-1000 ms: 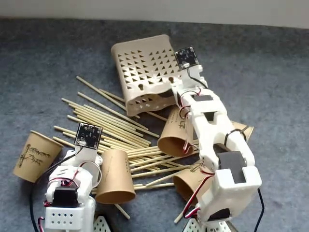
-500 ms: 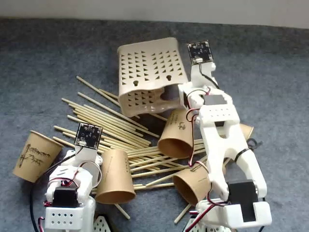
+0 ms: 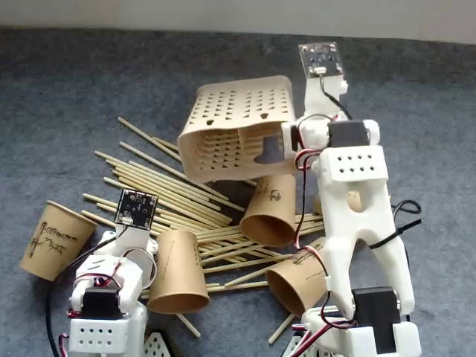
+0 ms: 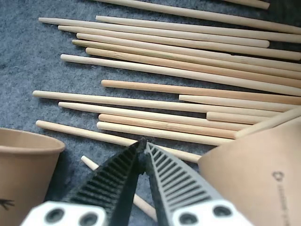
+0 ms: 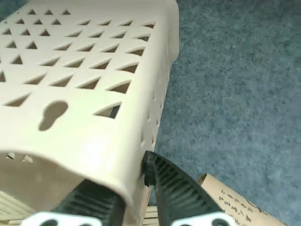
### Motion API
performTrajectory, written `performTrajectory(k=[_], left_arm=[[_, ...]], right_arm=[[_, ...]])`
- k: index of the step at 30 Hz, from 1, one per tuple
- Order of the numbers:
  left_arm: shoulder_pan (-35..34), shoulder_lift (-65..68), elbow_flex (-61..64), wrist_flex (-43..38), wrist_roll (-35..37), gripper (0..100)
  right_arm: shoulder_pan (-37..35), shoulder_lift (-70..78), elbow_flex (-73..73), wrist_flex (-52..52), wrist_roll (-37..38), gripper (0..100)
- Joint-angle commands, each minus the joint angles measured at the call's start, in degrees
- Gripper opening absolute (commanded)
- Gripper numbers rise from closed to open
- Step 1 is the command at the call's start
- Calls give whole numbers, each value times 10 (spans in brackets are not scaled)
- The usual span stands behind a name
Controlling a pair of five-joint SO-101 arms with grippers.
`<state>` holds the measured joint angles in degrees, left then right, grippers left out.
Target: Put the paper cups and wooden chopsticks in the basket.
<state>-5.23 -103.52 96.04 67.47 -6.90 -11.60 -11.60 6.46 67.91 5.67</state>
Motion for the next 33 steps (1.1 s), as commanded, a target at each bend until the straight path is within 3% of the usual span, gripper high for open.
performTrajectory(k=[1,7,23,33], left_arm=[[6,-1,11,1,1,7],[6,-1,11,1,1,7],[6,-1,11,1,1,7],[6,-1,11,1,1,7]], right_arm=[[7,-31,-105,99,-8,6],[7,-31,-164,187,-8,6],[49,-31,-175,265,-4,6],[49,-10,-175,220,-33,24]])
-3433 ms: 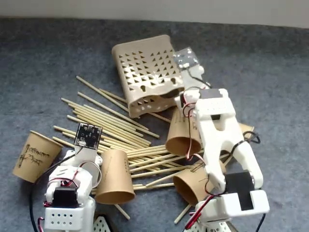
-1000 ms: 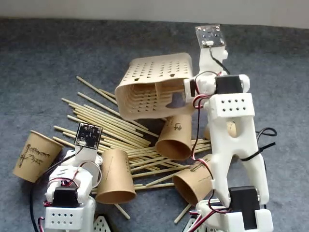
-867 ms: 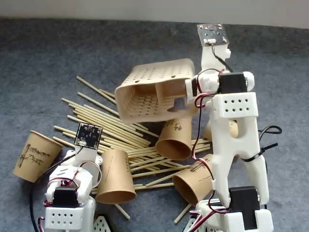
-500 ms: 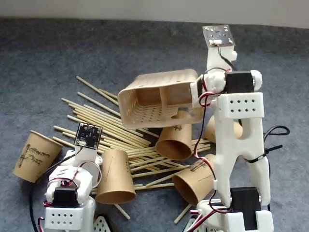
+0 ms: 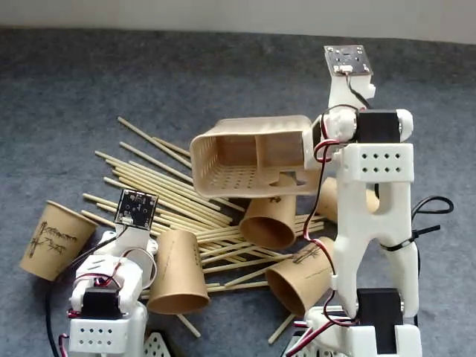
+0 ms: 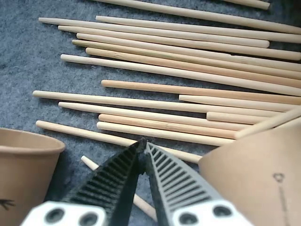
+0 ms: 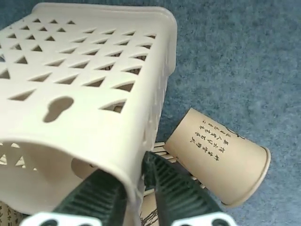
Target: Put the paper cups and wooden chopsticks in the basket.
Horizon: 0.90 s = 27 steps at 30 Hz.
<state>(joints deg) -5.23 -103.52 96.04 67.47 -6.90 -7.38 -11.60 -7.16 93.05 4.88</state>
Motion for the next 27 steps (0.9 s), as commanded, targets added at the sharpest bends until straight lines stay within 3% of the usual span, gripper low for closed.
performTrajectory(k=[1,11,27], left_arm=[[6,-1,11,1,1,7],[6,-1,11,1,1,7],[6,-1,11,1,1,7]], right_arm=[[7,0,-38,-38,-32,28],[7,56,-42,-120,-61,29],[4,63,-116,-126,-64,43]])
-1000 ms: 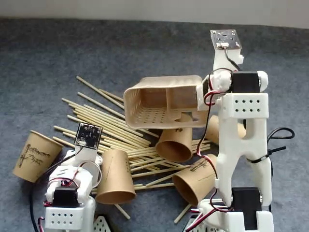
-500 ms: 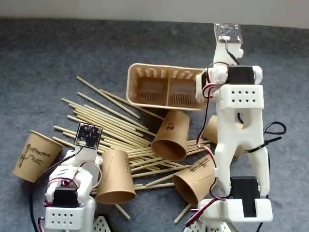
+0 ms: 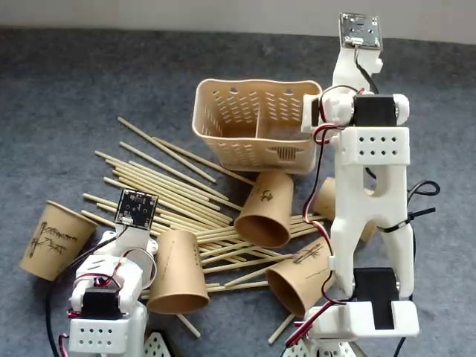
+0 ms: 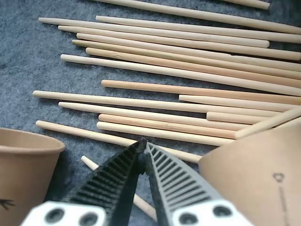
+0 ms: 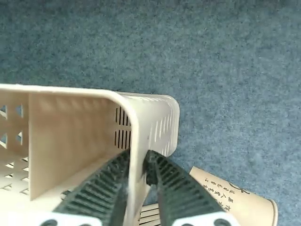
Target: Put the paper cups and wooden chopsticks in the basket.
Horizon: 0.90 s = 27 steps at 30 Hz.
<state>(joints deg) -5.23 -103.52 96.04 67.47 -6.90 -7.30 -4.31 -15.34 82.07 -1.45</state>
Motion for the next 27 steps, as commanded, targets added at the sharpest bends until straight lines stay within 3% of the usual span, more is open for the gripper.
performTrajectory(k=[1,5,12,23,27], left_arm=[[6,-1,11,1,1,7],[6,-1,11,1,1,7],[6,-1,11,1,1,7],[6,-1,11,1,1,7],[6,-1,11,1,1,7]], right_arm=[[3,-10,-34,-16,-1,70],[3,-10,-34,-16,21,187],[-20,-38,-56,43,110,183],[-55,-111,-82,126,117,183],[-86,-118,-82,185,156,183]])
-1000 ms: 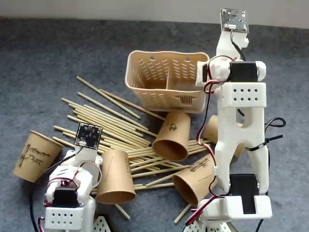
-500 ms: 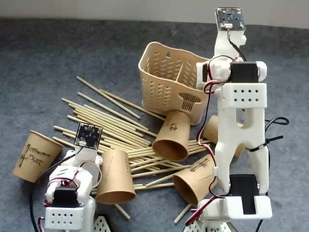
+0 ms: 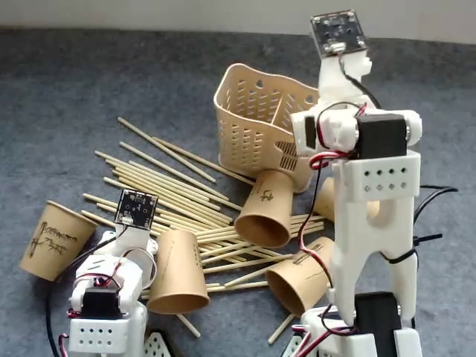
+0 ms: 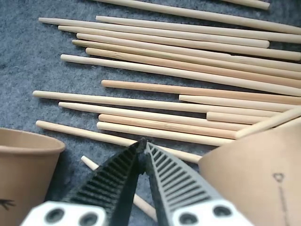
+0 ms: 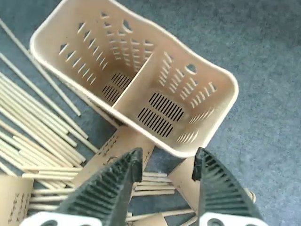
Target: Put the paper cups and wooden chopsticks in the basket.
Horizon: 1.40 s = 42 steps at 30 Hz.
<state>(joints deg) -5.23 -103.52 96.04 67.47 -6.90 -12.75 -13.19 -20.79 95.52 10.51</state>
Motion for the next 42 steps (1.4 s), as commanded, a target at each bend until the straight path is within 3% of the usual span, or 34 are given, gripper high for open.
performTrajectory(k=[1,5,13,24,42], left_arm=[[6,-1,11,1,1,7],[6,-1,11,1,1,7],[6,-1,11,1,1,7],[6,-1,11,1,1,7],[6,-1,11,1,1,7]], right_arm=[[-36,-33,-25,56,42,183],[-38,-65,37,53,53,183],[-119,-193,238,36,113,183],[-135,-273,479,-100,186,183],[-185,-299,653,-271,206,183]])
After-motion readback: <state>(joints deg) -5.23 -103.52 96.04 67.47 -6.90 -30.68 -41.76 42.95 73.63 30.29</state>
